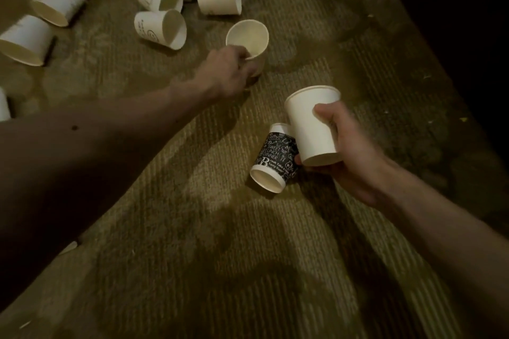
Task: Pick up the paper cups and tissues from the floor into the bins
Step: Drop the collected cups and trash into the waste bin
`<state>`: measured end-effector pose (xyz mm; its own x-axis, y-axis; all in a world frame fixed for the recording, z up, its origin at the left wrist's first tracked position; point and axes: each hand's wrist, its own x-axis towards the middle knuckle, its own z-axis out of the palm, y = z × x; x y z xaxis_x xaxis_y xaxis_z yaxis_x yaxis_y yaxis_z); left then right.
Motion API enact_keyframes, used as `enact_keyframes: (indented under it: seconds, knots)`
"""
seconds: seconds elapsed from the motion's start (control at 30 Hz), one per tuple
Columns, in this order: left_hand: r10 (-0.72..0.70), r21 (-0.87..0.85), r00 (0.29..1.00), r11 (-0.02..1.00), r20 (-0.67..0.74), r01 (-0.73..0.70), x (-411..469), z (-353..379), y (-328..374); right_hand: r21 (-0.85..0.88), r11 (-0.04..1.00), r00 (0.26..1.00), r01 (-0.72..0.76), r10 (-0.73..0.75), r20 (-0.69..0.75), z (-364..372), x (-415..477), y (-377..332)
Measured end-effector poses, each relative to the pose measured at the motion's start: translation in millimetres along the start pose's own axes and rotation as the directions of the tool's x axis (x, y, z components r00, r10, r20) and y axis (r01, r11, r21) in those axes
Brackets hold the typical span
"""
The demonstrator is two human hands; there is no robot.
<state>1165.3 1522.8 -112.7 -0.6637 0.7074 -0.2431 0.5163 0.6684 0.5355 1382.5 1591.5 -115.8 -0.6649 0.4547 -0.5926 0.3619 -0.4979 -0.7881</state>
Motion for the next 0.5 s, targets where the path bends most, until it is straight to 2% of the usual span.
enact_keyframes:
  seconds: [0.17,0.3,0.4,0.5]
  knots:
    - [0.145,0.004,0.987,0.989,-0.075,-0.145,-17,-1,-2,-0.011,1.000,1.000,0.001,-0.001,0.006,-7,1,5]
    - [0.235,0.001,0.971,0.972,-0.044,-0.235,-46,-4,-14,-0.105,0.994,0.998,-0.034,0.027,-0.062,-11,0,16]
    - [0.176,-0.034,0.984,0.984,-0.003,-0.176,-70,0,-23,-0.241,0.969,0.995,-0.047,0.024,-0.097,-14,-8,29]
    - [0.130,-0.179,0.984,0.978,0.123,-0.107,-92,8,-28,-0.253,0.967,0.997,-0.032,0.014,-0.076,-16,-17,31]
